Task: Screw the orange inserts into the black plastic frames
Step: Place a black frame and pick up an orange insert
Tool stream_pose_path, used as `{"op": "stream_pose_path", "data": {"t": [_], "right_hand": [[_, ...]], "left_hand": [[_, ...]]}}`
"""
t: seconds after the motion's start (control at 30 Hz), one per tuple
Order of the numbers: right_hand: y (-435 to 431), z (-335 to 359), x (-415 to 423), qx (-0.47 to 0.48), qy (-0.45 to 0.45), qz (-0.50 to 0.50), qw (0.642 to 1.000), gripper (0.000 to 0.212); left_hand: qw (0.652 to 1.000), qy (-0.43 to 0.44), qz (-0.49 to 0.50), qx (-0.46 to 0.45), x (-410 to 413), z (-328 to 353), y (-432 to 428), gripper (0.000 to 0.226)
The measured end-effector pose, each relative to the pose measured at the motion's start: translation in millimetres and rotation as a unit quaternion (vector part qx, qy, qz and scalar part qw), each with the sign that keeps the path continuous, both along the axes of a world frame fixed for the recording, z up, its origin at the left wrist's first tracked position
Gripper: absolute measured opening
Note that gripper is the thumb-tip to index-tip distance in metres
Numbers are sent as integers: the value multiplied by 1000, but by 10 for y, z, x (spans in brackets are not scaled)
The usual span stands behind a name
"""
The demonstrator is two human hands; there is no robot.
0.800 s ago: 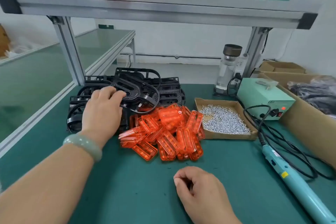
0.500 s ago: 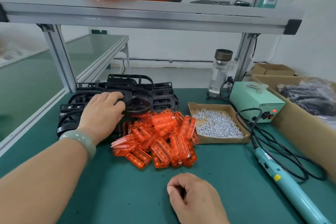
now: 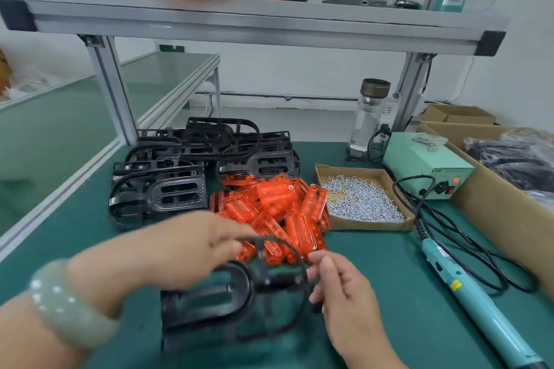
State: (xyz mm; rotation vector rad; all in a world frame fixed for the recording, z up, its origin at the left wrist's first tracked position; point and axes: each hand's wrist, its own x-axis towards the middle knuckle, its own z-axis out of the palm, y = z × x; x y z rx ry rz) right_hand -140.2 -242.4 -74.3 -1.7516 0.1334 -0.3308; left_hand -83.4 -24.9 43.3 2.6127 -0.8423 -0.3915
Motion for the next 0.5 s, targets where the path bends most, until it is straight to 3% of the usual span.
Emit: {"op": "stream_pose_path", "data": {"t": [0.1,0.17,0.23,0.33,0.43,0.5], "right_hand": [[-4,63,-17,61,1,15,998,28],[-42,92,-51,42,12,55,998,32],[-99,120,-50,-11,33,72,997,11],[-184,139,-35,-157,46,55,985,30],[-204,154,-38,-187,41,23,981,38],[-197,139,-37,-181,36,14,983,38]], "left_hand": [[996,80,-14,40,3,-352,-198,35],[997,68,-5,33,19,-502,-301,36],[999,30,27,-3,32,-599,-369,33],[995,-51,54,-60,-25,-642,-358,36],[995,-69,29,-63,-183,-640,-227,78],[999,-52,7,1,-320,-665,-141,110]]}}
